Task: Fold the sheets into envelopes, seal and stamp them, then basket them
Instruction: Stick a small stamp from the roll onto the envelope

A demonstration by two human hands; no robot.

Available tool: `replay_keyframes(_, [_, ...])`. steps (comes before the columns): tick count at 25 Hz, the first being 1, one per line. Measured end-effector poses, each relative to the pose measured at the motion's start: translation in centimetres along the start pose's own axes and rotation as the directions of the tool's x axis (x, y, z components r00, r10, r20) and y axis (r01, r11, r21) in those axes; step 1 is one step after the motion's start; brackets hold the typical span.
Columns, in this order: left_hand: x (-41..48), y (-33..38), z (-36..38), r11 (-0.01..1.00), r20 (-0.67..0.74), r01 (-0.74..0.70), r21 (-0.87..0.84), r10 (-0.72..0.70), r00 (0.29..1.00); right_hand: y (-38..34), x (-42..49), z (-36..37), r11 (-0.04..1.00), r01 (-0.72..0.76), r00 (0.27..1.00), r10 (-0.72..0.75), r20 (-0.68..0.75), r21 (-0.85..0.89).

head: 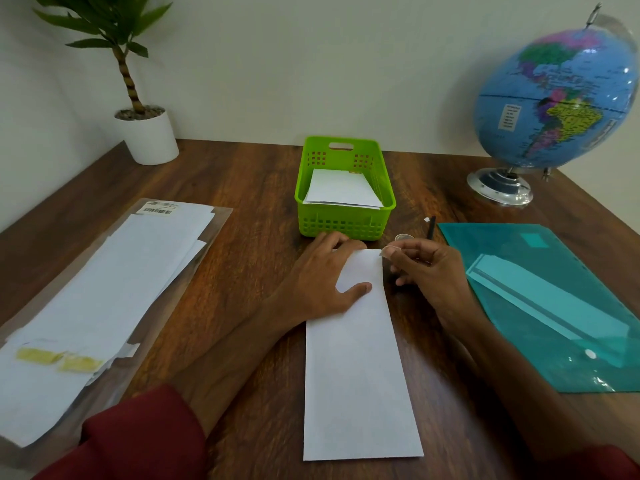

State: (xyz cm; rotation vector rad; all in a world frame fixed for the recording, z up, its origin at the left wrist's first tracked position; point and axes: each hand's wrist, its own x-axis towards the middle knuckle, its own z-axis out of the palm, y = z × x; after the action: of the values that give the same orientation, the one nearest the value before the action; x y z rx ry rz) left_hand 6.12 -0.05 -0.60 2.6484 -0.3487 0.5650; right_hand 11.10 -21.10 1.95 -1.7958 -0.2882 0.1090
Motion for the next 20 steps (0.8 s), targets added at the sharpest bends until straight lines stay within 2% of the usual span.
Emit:
replay_keyframes(5, [0.0, 0.4, 0.9, 0.997, -0.029, 0.04, -0.067, -0.042, 0.999, 0.0, 0.0, 0.6, 0.998, -0.055, 0.995, 0.052, 0.086, 0.03])
replay_keyframes(11, [0.2, 0.0, 1.6, 0.992, -0.105, 0.028, -0.124, -0.042, 0.994, -0.2, 0.4, 0.9, 0.996, -0.068, 0.996, 0.064, 0.065, 0.061])
replay_keyframes(20, [0.3, 0.0, 1.8, 0.99, -0.107, 0.049, -0.134, -0.064, 0.992, -0.1, 0.6, 1.3, 0.998, -0.066, 0.997, 0.066, 0.041, 0.007])
